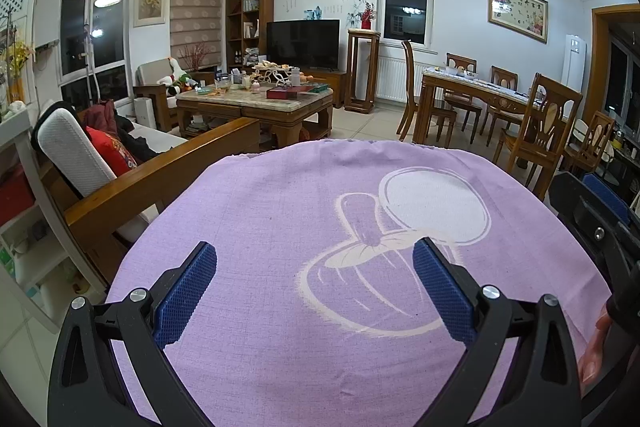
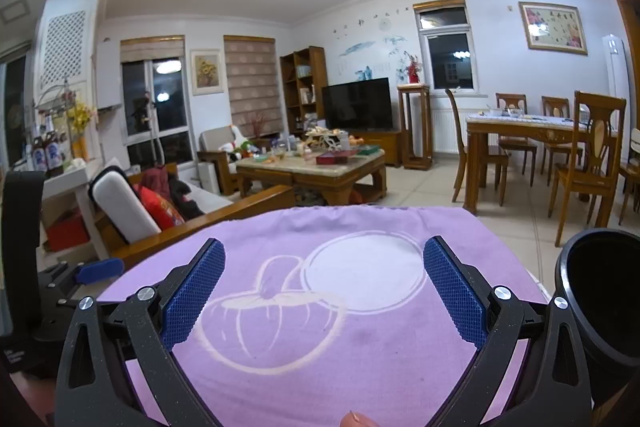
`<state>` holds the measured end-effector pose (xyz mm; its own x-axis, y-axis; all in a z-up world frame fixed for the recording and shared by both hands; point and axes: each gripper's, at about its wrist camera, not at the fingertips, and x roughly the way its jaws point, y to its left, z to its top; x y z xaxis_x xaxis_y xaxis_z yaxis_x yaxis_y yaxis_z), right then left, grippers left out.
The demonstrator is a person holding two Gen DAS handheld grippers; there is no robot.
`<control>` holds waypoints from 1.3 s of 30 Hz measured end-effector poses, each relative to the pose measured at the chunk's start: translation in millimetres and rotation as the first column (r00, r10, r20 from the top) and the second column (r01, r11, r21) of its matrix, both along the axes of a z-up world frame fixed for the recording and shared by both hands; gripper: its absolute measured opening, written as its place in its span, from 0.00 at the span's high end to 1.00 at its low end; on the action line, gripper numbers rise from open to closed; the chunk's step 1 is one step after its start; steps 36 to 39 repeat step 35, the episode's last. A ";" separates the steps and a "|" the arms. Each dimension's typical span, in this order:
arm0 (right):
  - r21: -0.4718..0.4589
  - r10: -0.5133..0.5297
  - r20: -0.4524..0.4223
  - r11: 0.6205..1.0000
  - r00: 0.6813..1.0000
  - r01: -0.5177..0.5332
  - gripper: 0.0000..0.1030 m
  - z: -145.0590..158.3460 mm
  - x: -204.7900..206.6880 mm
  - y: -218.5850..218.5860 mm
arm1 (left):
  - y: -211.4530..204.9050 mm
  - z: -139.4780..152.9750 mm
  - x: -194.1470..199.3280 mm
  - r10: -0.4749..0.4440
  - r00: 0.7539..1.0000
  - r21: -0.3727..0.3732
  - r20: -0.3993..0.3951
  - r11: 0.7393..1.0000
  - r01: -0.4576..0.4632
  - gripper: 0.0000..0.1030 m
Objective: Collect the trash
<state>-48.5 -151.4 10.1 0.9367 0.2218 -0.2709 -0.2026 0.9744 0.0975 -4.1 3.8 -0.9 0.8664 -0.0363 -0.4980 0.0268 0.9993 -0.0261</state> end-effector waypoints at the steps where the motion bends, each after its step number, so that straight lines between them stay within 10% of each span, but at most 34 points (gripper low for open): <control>1: -0.001 0.000 0.000 1.000 1.000 0.000 0.05 0.3 0.1 -0.3 | -0.1 0.0 0.1 0.000 1.000 0.001 -0.001 1.000 0.000 0.05; 39: -0.004 0.001 -0.001 1.000 1.000 -0.001 0.05 1.5 0.3 0.9 | -1.6 6.1 -1.7 0.010 1.000 -0.007 -0.008 1.000 -0.010 0.05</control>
